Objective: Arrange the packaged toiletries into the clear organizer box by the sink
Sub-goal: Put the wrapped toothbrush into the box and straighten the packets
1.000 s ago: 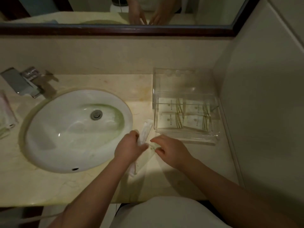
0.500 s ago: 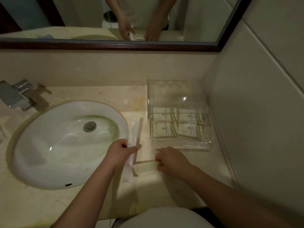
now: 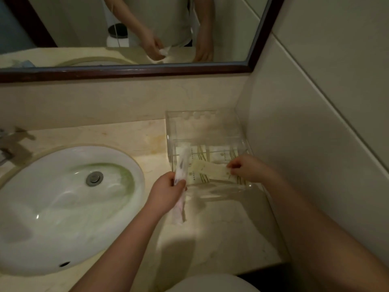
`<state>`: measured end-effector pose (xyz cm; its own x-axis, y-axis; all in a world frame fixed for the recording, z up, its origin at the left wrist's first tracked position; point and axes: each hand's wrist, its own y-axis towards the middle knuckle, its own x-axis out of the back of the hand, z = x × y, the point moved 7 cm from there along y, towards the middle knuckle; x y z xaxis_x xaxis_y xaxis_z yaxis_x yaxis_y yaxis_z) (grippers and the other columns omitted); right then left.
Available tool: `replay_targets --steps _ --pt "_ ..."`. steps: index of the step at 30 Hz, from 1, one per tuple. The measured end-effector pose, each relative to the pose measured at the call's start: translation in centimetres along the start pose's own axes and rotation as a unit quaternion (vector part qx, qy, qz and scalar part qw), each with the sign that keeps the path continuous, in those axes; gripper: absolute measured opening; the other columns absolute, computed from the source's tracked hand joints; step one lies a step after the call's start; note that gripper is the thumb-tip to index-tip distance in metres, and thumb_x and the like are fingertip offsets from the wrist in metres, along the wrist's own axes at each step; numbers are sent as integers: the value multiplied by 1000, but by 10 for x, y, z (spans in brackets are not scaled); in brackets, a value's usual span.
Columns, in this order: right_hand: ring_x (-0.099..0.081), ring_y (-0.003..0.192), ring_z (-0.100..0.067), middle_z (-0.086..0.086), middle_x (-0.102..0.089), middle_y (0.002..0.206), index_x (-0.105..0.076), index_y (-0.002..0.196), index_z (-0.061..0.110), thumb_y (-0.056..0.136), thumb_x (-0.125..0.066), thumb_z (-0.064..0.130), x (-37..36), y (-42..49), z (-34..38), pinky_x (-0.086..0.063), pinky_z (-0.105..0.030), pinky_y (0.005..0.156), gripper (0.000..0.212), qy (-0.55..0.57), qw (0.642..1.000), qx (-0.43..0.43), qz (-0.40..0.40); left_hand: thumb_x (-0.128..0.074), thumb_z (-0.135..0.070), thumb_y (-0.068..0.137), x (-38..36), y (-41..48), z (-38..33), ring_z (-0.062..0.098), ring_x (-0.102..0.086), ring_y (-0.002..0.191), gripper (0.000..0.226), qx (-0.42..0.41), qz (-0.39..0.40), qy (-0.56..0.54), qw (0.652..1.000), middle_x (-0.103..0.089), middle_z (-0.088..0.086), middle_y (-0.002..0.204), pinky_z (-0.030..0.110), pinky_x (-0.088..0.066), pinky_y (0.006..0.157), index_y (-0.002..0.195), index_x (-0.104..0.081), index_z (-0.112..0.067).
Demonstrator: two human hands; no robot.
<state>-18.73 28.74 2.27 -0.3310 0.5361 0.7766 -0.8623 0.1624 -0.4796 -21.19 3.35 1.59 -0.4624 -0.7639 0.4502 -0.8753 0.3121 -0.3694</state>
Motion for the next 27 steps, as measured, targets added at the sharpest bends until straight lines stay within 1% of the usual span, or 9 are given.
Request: replay_targets --steps 2,4,8,12,15,17,21,24,27 --pt "-59 90 -9 2 -69 105 -72 110 21 87 -66 19 -4 12 2 -43 -22 79 24 11 1000 4 13 -60 -21 86 -3 6 1 28 -67 78 13 31 -12 -33 999 -71 11 81 43 -53 73 82 -66 -10" --pt "-60 88 -8 4 -69 99 -74 102 24 85 -69 21 -6 23 6 -45 -22 77 18 13 1000 20 20 -62 -21 84 -4 11 5 32 -68 79 15 55 -18 -52 997 -70 17 82 48 -54 76 82 -67 -7" --pt "-64 90 -10 10 -66 89 -75 95 28 82 -71 24 -14 39 10 -46 -22 74 14 8 998 36 42 -61 -24 83 -5 17 17 32 -67 80 22 110 -22 -101 988 -70 22 91 53 -55 80 87 -68 -4" --pt "-62 92 -9 9 -67 96 -74 101 25 84 -69 22 -24 41 6 -46 -23 81 17 4 997 29 76 -61 -21 85 -7 19 24 33 -68 88 14 127 -23 -114 985 -72 14 89 49 -55 82 87 -69 -9" --pt "-61 93 -10 4 -70 105 -73 105 22 85 -68 21 -27 38 2 -46 -23 82 21 -1 996 30 87 -62 -20 86 -8 20 27 29 -68 84 13 134 -23 -120 983 -72 13 89 46 -55 80 88 -69 -10" --pt "-62 94 -11 3 -70 107 -73 105 23 85 -68 22 -26 37 1 -47 -23 83 20 -1 996 30 83 -63 -20 86 -8 21 27 27 -66 80 11 138 -22 -128 982 -72 13 89 41 -54 74 88 -69 -10" --pt "-63 91 -9 6 -71 103 -74 99 24 83 -71 24 -24 36 5 -48 -23 80 17 11 998 35 56 -62 -17 87 -10 22 24 29 -66 81 12 143 -22 -158 977 -71 14 94 38 -51 70 95 -67 -9" --pt "-63 87 -7 9 -71 96 -74 92 27 80 -73 27 -24 34 6 -54 -29 82 12 -5 999 28 28 -63 -13 87 -12 21 18 30 -65 82 14 141 -32 -184 972 -70 18 99 35 -50 65 99 -65 -6" --pt "-62 81 -7 11 -69 90 -70 85 30 79 -72 33 -12 27 6 -53 -27 73 8 16 999 20 -41 -66 -10 86 -17 18 11 30 -70 84 18 146 -38 -252 956 -70 19 99 28 -56 57 102 -62 -2"
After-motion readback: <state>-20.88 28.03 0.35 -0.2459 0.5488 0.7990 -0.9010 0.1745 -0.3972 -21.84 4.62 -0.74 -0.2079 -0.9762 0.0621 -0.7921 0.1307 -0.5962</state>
